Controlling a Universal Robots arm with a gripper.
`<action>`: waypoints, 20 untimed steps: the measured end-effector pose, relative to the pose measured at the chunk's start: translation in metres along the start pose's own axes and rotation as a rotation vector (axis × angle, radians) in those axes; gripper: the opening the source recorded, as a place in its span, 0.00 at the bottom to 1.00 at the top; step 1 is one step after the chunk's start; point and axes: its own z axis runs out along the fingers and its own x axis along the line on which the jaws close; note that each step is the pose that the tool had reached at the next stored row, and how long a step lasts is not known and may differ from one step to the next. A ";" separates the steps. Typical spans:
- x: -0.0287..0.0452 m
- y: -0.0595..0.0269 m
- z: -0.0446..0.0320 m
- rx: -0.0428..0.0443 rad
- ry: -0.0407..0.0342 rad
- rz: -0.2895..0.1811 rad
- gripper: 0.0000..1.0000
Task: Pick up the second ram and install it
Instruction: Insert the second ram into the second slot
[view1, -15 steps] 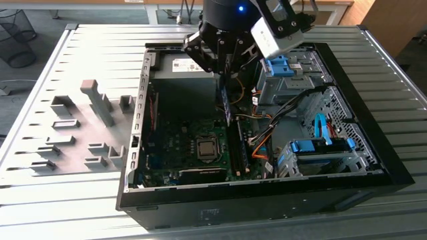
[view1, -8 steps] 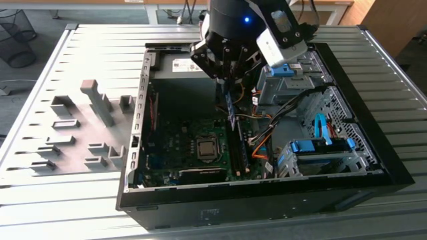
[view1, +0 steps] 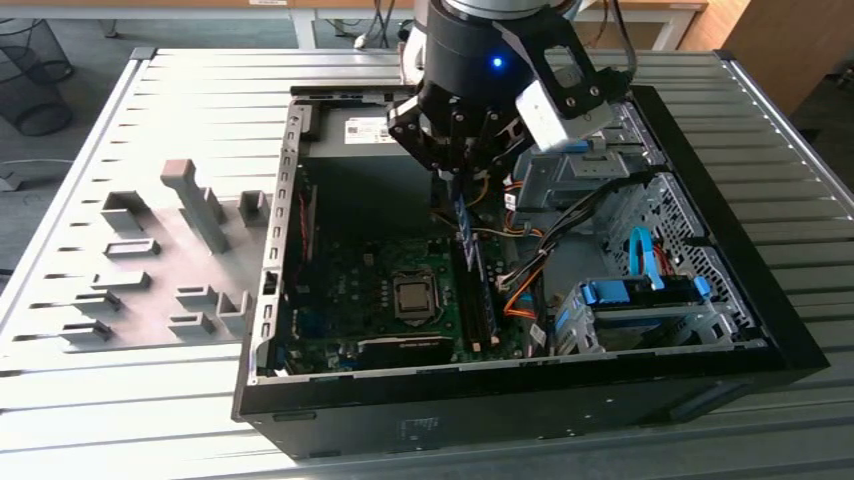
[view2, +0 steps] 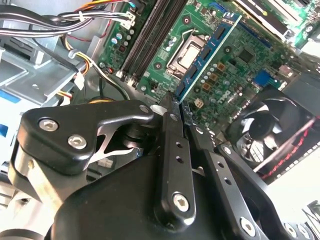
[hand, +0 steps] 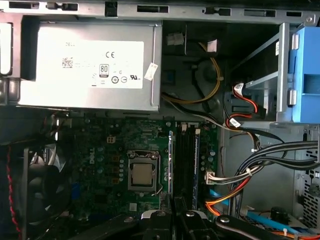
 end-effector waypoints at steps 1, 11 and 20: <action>-0.0011 0.0000 0.0018 0.0004 -0.0001 0.000 0.14; -0.0061 -0.0001 0.0136 0.0024 0.0001 0.000 0.14; -0.0062 -0.0001 0.0142 0.0022 0.0000 0.000 0.14</action>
